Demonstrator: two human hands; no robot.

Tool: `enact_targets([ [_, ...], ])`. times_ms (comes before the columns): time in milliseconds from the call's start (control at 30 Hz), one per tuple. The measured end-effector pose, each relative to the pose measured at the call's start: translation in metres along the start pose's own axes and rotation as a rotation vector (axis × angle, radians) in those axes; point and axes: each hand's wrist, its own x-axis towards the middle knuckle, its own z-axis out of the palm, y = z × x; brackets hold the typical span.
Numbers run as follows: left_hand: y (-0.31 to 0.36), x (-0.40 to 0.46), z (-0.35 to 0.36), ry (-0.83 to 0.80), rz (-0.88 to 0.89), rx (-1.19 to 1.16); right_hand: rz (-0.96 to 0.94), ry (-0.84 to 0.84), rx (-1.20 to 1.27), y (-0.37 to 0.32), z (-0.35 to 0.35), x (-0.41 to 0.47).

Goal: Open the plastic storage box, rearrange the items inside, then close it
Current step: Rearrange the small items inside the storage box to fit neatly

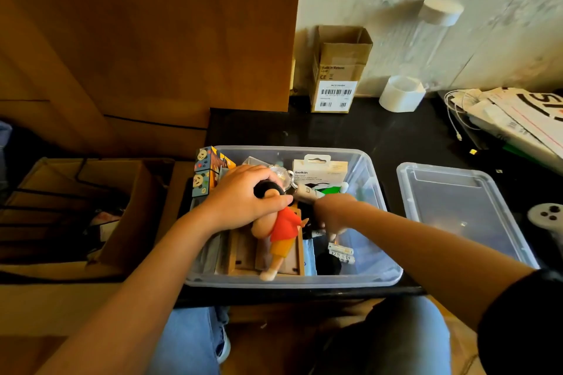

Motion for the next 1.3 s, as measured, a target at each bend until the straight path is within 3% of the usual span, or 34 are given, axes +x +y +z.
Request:
enact_targets([
  [133, -0.001, 0.0, 0.0, -0.007, 0.001, 0.009, -0.052, 0.083, 0.177, -0.004, 0.009, 0.001],
  [433, 0.0, -0.001, 0.0, -0.008, -0.02, 0.012, 0.007, 0.166, -0.071, 0.001, 0.005, -0.014],
  [533, -0.001, -0.001, 0.0, -0.007, -0.018, 0.013, -0.031, 0.039, -0.045, 0.001, 0.003, -0.02],
  [633, -0.001, -0.001, 0.001, 0.0, -0.012, 0.009, -0.04, -0.121, -0.166, 0.002, 0.007, -0.025],
  [1000, -0.003, 0.0, 0.002, 0.003, -0.003, -0.013, 0.131, 0.036, -0.171, -0.005, 0.019, -0.025],
  [1167, -0.002, 0.0, 0.001, 0.01, 0.015, -0.03, 0.108, 0.174, 0.139, -0.009, 0.014, -0.018],
  [1300, -0.003, 0.0, 0.002, 0.012, 0.03, -0.052, 0.144, -0.114, 0.54, -0.014, 0.015, -0.007],
])
